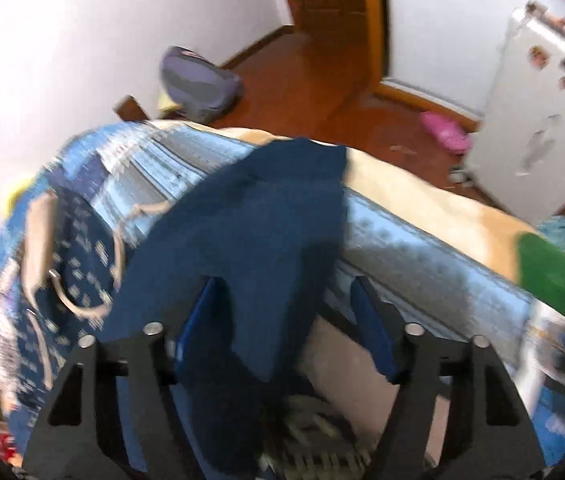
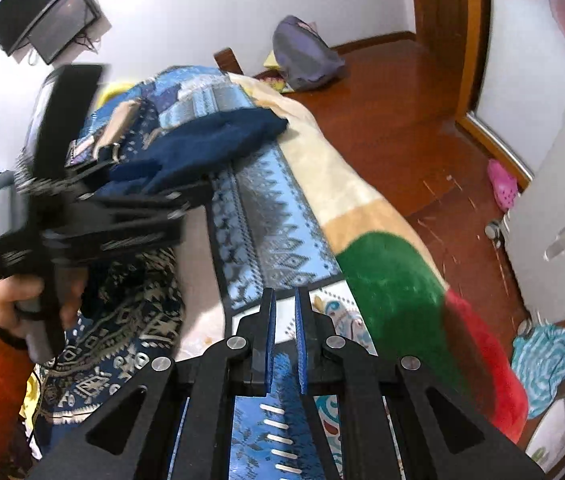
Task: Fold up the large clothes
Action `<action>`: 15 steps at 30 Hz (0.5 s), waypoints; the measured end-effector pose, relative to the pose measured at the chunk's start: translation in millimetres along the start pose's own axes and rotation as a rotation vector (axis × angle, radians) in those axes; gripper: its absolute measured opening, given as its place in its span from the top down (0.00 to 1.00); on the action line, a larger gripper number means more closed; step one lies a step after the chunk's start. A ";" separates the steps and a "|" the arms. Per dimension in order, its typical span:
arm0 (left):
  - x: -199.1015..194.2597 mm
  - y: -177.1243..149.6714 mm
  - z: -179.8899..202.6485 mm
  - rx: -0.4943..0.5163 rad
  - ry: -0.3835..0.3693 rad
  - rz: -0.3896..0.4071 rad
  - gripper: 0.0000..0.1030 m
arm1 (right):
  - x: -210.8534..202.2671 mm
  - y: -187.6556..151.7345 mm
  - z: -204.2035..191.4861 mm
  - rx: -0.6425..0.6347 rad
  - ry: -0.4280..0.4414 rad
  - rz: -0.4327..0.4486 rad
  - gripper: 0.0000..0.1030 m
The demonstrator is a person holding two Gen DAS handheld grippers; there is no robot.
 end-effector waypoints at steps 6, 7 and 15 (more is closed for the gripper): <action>-5.2 24.5 -39.0 -0.099 -0.036 0.023 0.95 | 4.0 -2.1 -15.0 -0.037 0.001 -0.011 0.95; -16.8 26.5 -52.7 -0.134 -0.063 0.052 0.96 | 3.3 -1.1 -17.4 -0.048 -0.003 -0.008 0.95; -148.6 -1.9 -204.5 -0.397 -0.114 0.318 0.97 | 0.0 35.0 -69.0 -0.192 -0.014 0.044 0.95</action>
Point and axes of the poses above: each gripper's, at about its wrist camera, not at the fingertips, and x roughly the way its jaws point, z to its right, y to its top, the point moved 8 cm from there along x, roughly the way its jaws point, and after that the axes turned 7 degrees about -z, right-handed, at the moved point
